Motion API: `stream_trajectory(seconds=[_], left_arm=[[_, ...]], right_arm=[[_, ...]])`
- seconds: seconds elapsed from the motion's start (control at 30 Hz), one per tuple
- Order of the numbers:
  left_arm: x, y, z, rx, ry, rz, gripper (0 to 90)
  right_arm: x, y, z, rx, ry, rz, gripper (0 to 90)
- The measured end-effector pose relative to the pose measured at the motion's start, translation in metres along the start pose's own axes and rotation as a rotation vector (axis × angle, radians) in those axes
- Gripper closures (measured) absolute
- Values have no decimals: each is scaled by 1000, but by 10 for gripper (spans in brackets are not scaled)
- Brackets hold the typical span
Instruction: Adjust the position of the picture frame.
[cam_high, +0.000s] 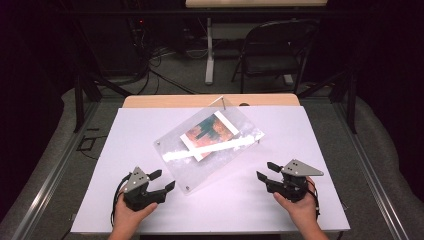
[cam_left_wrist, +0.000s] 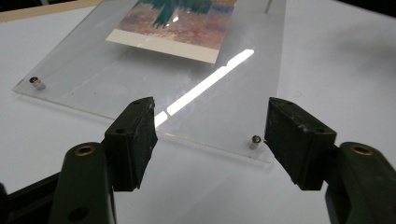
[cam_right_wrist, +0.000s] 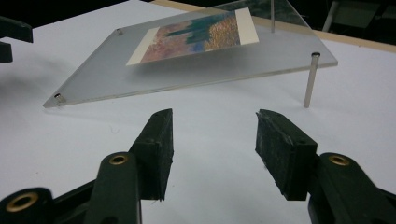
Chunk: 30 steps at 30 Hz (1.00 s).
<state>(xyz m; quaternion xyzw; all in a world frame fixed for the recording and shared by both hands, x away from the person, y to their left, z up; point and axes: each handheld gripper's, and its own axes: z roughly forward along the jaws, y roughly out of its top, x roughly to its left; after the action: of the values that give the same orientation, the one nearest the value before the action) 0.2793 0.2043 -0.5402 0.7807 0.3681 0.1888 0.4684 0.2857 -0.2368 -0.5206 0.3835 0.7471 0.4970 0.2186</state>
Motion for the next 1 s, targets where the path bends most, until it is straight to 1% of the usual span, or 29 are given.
stream_trajectory(seconds=[0.03, 0.07, 0.1, 0.17, 0.2, 0.3, 0.33, 0.37, 0.4, 0.43, 0.47, 0.6, 0.67, 0.7, 0.8, 0.9, 0.97, 1.0], left_arm=[[0, 0, 2, 8, 3, 1, 342], [0, 0, 4, 8, -5, -4, 341], [-1, 0, 5, 16, -9, -2, 341], [-1, -1, 5, 14, -6, -2, 339], [0, -1, 5, 19, 2, -8, 332], [3, -2, 5, 23, 16, -41, 333], [4, -3, 4, 21, 15, -54, 333], [4, -3, 4, 21, 15, -54, 333], [5, -3, 4, 14, 11, -68, 333], [6, -3, 4, 17, 14, -77, 333], [6, -3, 4, 21, 21, -84, 333], [6, -3, 4, 20, 19, -86, 340], [6, -3, 3, 21, 20, -84, 345], [6, -3, 3, 21, 20, -84, 344], [4, -2, 4, 23, -5, -95, 360], [3, 0, 4, 16, 0, -101, 354], [2, 1, 5, 3, 9, -107, 349], [1, 3, 5, 5, 13, -99, 338]], right_arm=[[-4, -4, 3, 17, -3, 20, 462], [-6, -6, 4, 25, -2, 28, 462], [-7, -7, 4, 30, -5, 36, 462], [-8, -8, 5, 28, -8, 37, 458], [-10, -8, 6, 36, -2, 38, 453], [-9, -9, 7, 35, 8, 34, 472], [-9, -9, 7, 39, 15, 34, 476], [-9, -9, 8, 43, 20, 30, 476], [-9, -10, 9, 48, 20, 29, 475], [-9, -10, 9, 48, 20, 29, 475], [-8, -10, 10, 63, 18, 22, 481], [-7, -11, 13, 71, 10, 19, 479], [-7, -11, 15, 73, -7, 19, 478], [-7, -11, 15, 73, -7, 19, 478], [-9, -11, 15, 73, -14, 33, 464], [-12, -10, 15, 59, -22, 48, 434], [-14, -7, 15, 73, -20, 50, 424], [-14, -5, 15, 73, -21, 49, 425]])
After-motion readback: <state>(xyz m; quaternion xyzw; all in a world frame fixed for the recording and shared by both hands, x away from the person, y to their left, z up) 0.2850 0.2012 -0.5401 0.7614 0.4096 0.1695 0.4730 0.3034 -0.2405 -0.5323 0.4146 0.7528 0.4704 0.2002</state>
